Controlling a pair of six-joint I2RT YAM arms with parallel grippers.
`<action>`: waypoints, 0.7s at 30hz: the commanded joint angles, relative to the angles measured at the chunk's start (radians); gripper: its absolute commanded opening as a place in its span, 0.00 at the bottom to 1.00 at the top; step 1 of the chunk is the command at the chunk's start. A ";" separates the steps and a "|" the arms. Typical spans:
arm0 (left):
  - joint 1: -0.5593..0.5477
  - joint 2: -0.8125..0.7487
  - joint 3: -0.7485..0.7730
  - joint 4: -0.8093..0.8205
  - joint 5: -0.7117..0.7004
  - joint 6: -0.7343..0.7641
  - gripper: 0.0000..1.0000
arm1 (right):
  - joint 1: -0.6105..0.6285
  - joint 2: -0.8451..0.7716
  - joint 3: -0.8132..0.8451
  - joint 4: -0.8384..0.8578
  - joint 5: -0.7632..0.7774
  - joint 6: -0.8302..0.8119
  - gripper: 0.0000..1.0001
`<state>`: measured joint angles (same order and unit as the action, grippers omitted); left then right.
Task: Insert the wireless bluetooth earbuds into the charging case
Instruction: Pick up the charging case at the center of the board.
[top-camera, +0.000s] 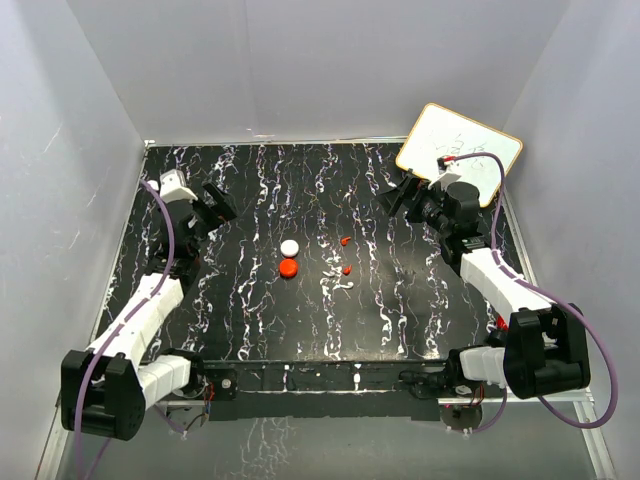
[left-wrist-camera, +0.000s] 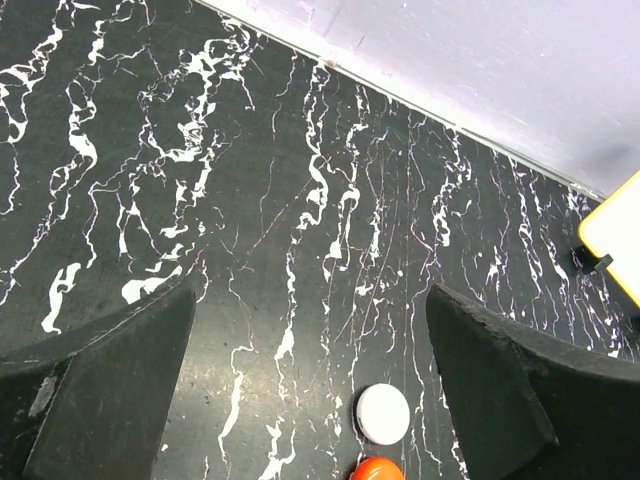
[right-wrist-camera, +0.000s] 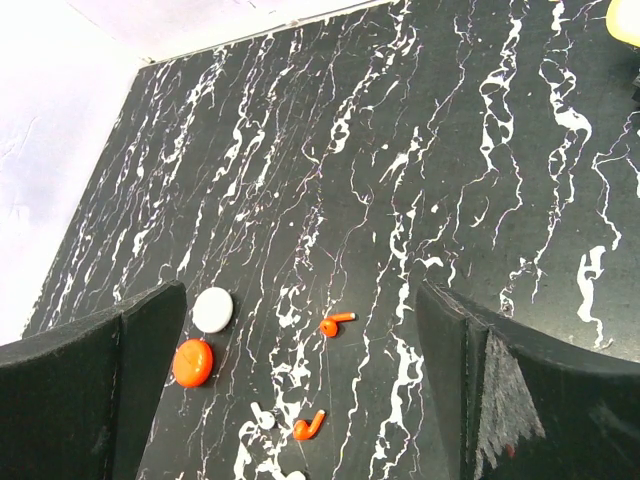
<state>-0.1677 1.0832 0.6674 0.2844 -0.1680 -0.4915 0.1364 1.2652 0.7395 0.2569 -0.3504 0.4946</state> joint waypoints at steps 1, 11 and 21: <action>-0.005 -0.060 -0.025 0.038 -0.001 0.006 0.99 | 0.001 -0.024 0.022 0.030 0.017 -0.010 0.98; -0.007 -0.025 -0.001 0.001 0.107 0.056 0.99 | 0.001 -0.033 0.015 0.027 0.019 -0.016 0.98; -0.007 -0.037 -0.006 -0.005 0.089 -0.035 0.99 | 0.002 -0.033 0.017 0.021 0.016 -0.024 0.98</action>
<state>-0.1680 1.0706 0.6479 0.2840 -0.0692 -0.4561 0.1364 1.2644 0.7395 0.2420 -0.3386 0.4862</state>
